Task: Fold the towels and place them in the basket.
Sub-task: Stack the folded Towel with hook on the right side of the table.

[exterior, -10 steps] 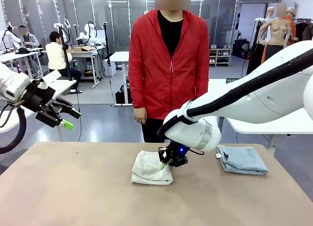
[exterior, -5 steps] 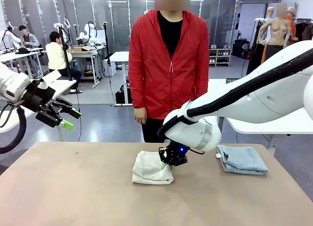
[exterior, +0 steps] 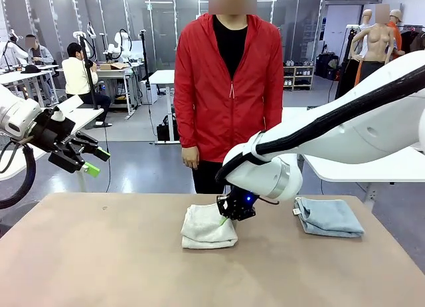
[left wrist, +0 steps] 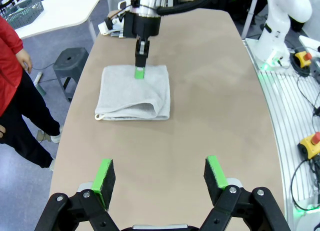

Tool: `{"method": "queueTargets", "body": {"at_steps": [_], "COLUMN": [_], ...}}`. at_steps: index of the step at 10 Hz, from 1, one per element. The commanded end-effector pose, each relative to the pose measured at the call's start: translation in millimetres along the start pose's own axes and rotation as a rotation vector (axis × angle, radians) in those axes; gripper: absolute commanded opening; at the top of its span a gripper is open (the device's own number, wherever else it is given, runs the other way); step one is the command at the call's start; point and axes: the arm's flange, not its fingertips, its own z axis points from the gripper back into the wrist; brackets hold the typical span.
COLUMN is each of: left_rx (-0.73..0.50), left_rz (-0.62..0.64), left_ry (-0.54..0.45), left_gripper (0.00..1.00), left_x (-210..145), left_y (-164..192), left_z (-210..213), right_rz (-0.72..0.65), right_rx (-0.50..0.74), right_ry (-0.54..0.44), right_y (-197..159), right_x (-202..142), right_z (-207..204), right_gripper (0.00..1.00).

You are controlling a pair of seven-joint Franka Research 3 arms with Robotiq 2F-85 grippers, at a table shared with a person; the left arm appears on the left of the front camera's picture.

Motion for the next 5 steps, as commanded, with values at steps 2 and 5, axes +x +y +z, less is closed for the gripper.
{"method": "queueTargets", "body": {"at_steps": [2,5], "left_rx": [-0.002,-0.002], "left_rz": [0.002,0.002], "left_ry": [0.01,0.01], "left_gripper": [0.9,0.9], "left_x": [2,2], "left_y": [0,0], "left_z": [2,2], "right_rz": [0.161,0.216], "right_rx": [-0.013,0.002], "right_ry": [0.011,0.03], "right_y": [-37,-61], "right_x": [9,18], "right_z": [81,153], "right_gripper": [0.07,0.07]}}
